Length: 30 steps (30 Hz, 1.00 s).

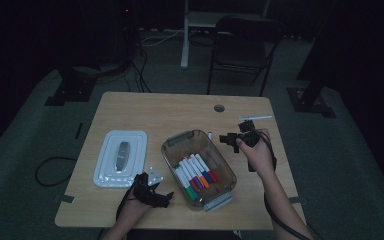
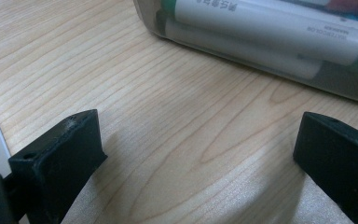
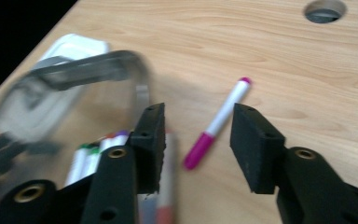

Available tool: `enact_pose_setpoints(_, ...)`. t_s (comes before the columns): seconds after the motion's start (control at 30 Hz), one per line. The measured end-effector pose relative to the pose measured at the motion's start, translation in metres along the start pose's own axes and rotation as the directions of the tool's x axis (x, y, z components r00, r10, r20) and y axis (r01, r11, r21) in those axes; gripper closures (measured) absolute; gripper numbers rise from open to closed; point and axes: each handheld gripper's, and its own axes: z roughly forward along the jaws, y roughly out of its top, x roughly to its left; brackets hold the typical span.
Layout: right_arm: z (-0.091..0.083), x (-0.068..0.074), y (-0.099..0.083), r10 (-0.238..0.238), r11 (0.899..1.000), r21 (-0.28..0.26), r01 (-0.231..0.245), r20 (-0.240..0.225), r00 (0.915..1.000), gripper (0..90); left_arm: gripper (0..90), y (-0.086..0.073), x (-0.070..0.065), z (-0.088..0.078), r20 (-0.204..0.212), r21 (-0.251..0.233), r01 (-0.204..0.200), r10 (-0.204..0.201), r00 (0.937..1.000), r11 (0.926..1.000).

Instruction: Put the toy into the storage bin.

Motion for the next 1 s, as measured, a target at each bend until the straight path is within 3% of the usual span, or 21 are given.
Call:
enact_pose_setpoints(0.13,0.035,-0.014,-0.007,0.041,0.999,0.033,-0.041,0.022,0.9989,52.0,1.9,0.0,0.0,0.0,-0.001,0.0,-0.001,0.001,1.0,1.0)
enact_pose_setpoints(0.37,0.086,-0.02,-0.013,0.114,0.991,0.069,-0.118,0.05,0.9922,54.6,1.9,0.0,0.0,0.0,0.0,0.0,0.0,0.0,1.0,1.0)
enact_pose_setpoints(0.5,0.104,-0.017,-0.014,0.069,0.991,0.113,-0.078,0.081,0.9943,55.3,1.9,0.0,0.0,0.0,0.0,0.0,0.0,0.0,1.0,1.0)
enact_pose_setpoints(0.67,0.116,-0.014,-0.014,0.045,0.988,0.143,-0.062,0.113,0.9925,56.2,1.9,0.0,0.0,0.0,0.0,0.0,0.0,0.0,1.0,1.0)
enact_pose_setpoints(0.87,0.118,-0.016,-0.017,0.04,0.983,0.172,-0.062,0.132,0.9904,66.9,1.9,0.0,0.0,0.0,0.0,0.0,0.0,0.0,1.0,1.0)
enact_pose_setpoints(1.0,0.115,-0.021,-0.019,0.055,0.98,0.178,-0.087,0.178,0.9825,76.3,1.9,0.0,0.0,0.0,-0.001,0.0,-0.002,0.002,1.0,1.0)
